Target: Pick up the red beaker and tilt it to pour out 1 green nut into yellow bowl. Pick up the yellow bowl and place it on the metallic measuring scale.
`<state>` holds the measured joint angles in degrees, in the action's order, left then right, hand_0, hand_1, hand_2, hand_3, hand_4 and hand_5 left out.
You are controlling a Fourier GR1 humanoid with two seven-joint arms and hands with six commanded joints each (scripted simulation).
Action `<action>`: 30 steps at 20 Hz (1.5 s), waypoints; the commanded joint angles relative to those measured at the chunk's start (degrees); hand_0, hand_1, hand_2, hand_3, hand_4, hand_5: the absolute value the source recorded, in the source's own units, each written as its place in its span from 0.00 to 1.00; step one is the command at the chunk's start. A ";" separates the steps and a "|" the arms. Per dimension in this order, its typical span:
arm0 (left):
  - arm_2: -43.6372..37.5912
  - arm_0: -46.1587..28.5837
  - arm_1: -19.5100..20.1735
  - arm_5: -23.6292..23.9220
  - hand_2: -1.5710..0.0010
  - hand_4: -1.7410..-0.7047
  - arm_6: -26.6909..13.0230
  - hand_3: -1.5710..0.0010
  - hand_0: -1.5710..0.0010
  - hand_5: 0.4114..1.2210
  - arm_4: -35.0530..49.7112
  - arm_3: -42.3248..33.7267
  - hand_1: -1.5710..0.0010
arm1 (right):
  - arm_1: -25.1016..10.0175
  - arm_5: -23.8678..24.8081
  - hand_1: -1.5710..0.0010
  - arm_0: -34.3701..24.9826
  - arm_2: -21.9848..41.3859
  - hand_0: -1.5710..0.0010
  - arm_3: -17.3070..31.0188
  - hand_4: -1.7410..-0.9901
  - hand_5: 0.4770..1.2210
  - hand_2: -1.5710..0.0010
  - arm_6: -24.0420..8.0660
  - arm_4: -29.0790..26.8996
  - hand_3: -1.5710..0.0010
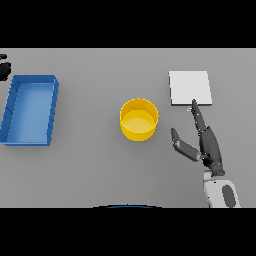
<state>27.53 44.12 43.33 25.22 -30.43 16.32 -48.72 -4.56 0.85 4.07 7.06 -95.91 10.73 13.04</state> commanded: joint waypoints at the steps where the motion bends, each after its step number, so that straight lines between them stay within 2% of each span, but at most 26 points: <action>1: 0.46 -1.87 0.55 0.88 0.00 0.00 -0.92 0.11 0.00 1.00 0.65 -2.41 0.00 | 0.03 -0.34 1.00 -0.23 -0.10 1.00 0.38 0.72 0.29 1.00 -0.65 -0.41 1.00; 3: 2.03 -4.39 0.42 3.07 0.00 0.00 -2.84 0.12 0.00 1.00 1.73 -6.25 0.00 | 0.33 -0.17 1.00 -0.22 -0.05 1.00 0.76 0.74 0.28 1.00 -1.06 -0.36 1.00; 5: 3.22 -6.77 1.31 4.40 0.00 0.00 -3.94 0.12 0.00 0.82 3.30 -9.30 0.00 | 0.60 -0.17 1.00 -0.02 0.26 1.00 0.24 0.76 0.28 1.00 -1.41 -0.27 1.00; 7: 4.58 -7.83 2.58 3.14 0.00 0.01 -4.47 0.13 0.00 0.67 6.16 -10.78 0.00 | 0.64 0.00 1.00 -0.09 -0.04 1.00 0.04 0.76 0.27 1.00 -1.71 -0.58 1.00; 8: 5.94 -8.59 3.84 2.01 0.00 0.08 -4.48 0.10 0.00 0.59 7.21 -12.56 0.00 | 0.35 -0.14 1.00 -0.27 -0.12 1.00 0.23 0.77 0.27 1.00 -1.72 -0.58 1.00; 9: 6.43 -8.91 5.07 0.86 0.00 0.24 -4.24 0.13 0.00 0.51 8.39 -14.77 0.00 | 0.30 -0.20 1.00 -0.39 0.06 1.00 0.55 0.77 0.27 1.00 -1.68 -0.32 1.00; 10: 7.50 -9.13 6.37 -1.92 0.05 0.41 -3.12 0.21 0.00 0.45 8.23 -16.46 0.02 | 0.32 0.11 1.00 -0.16 0.22 1.00 0.57 0.77 0.26 1.00 -1.22 0.18 1.00; 11: 7.98 -9.88 7.28 -3.76 0.17 0.57 -1.16 0.30 0.05 0.41 8.36 -17.94 0.12 | 0.51 0.20 1.00 -0.08 0.31 1.00 0.34 0.78 0.26 1.00 -1.19 0.15 1.00; 12: 7.45 -11.20 8.16 -6.54 0.33 0.69 0.89 0.44 0.20 0.37 10.10 -19.48 0.30 | 0.13 0.20 1.00 0.10 0.07 1.00 0.42 0.77 0.26 1.00 -0.79 0.12 1.00; 13: 7.24 -11.49 9.03 -8.52 0.47 0.78 0.70 0.55 0.36 0.35 11.09 -20.01 0.44 | 0.09 0.16 1.00 -0.36 0.01 1.00 0.54 0.77 0.26 1.00 -1.35 0.05 1.00; 14: 6.96 -11.98 9.60 -10.15 0.57 0.84 1.28 0.64 0.49 0.33 12.08 -20.61 0.55 | 0.11 -0.31 1.00 -0.71 -0.23 1.00 0.49 0.78 0.26 1.00 -1.66 -0.82 1.00; 16: 8.44 -11.51 10.24 -12.39 0.73 0.92 0.70 0.77 0.67 0.30 10.62 -20.03 0.71 | -0.19 -0.77 1.00 -0.43 0.04 1.00 -0.57 0.79 0.27 1.00 -0.85 -0.98 1.00; 18: 9.59 -11.19 9.64 -12.35 0.82 0.96 0.95 0.85 0.79 0.29 8.82 -18.82 0.82 | 0.26 -0.68 1.00 0.74 0.68 1.00 -0.18 0.79 0.28 1.00 -0.65 -0.30 1.00; 21: 9.77 -9.80 7.81 -11.32 0.91 0.98 1.97 0.92 0.89 0.29 7.29 -15.86 0.91 | -0.35 -0.35 1.00 -0.56 -0.15 1.00 0.34 0.77 0.28 1.00 -1.70 -0.29 1.00; 23: 10.33 -9.39 7.25 -9.58 0.94 1.00 2.00 0.95 0.93 0.29 5.91 -15.83 0.94 | -0.31 -0.45 1.00 -0.07 0.03 1.00 0.26 0.75 0.28 1.00 -1.23 -0.20 1.00; 26: 9.31 -8.94 6.99 -7.68 0.97 0.99 4.39 0.98 0.96 0.31 5.62 -15.51 0.97 | -0.95 1.14 1.00 -1.08 1.03 1.00 0.47 0.77 0.27 1.00 -3.76 3.63 1.00; 28: 8.64 -10.40 7.81 -6.99 0.98 0.99 6.26 0.98 0.98 0.33 6.23 -17.03 0.98 | -2.56 -1.00 1.00 -1.44 2.46 1.00 -0.38 0.81 0.30 1.00 -2.54 4.61 1.00; 30: 8.73 -10.00 7.74 -6.40 0.99 1.00 5.67 0.99 0.99 0.34 5.92 -17.06 0.99 | -5.80 -4.50 1.00 -3.49 4.46 1.00 -0.18 0.78 0.34 1.00 -2.32 6.83 1.00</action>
<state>36.25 34.13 51.07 18.84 -24.81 22.24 -65.78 -10.38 -3.66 0.55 11.51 -96.10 8.51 19.86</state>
